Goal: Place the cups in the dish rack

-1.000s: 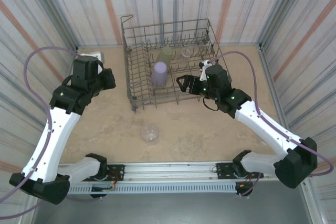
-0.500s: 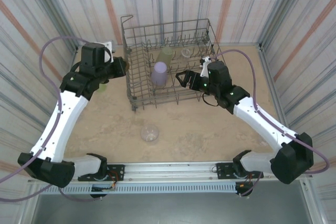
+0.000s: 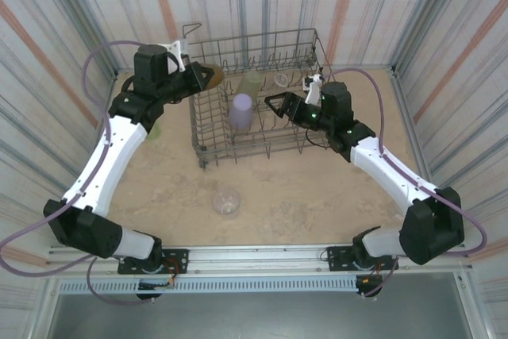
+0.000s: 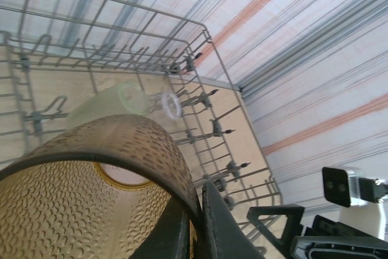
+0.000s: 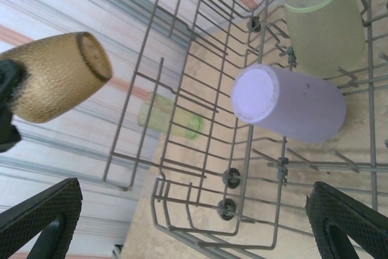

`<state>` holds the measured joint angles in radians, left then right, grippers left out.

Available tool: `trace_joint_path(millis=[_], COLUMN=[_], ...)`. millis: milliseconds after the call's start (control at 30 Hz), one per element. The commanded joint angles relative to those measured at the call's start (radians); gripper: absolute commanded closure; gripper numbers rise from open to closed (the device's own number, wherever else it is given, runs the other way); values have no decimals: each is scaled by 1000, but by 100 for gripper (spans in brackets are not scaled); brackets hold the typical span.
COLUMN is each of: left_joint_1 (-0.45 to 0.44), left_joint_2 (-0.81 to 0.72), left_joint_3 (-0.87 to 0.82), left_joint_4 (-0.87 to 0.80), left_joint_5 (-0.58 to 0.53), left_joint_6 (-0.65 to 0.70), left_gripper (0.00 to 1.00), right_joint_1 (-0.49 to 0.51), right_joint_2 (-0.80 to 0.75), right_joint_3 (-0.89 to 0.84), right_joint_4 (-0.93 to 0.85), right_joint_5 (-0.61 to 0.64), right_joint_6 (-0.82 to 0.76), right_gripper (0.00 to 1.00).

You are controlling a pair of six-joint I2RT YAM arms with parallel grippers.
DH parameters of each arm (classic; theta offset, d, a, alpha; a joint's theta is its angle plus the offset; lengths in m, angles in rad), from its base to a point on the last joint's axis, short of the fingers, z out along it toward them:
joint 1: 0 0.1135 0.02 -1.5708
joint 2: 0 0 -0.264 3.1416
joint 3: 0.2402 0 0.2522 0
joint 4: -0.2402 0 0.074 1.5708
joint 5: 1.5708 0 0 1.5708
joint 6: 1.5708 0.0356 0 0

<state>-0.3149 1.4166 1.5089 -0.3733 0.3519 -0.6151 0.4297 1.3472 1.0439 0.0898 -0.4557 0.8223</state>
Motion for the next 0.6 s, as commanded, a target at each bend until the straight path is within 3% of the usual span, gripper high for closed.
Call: trace_joint_path(millis=[0, 567], left_joint_1=[4, 4], left_joint_2=[30, 192], left_joint_3=[-39, -59], left_joint_4=[210, 536], left_joint_5=[123, 356], left_joint_6=[-86, -224], left_gripper=[100, 100], right_joint_1=[-25, -58], right_joint_2=[22, 196], right_joint_3=[38, 57], right_joint_4=[106, 458], right_joint_5=[-80, -185], right_joint_6=[67, 294], right_gripper=[1, 1])
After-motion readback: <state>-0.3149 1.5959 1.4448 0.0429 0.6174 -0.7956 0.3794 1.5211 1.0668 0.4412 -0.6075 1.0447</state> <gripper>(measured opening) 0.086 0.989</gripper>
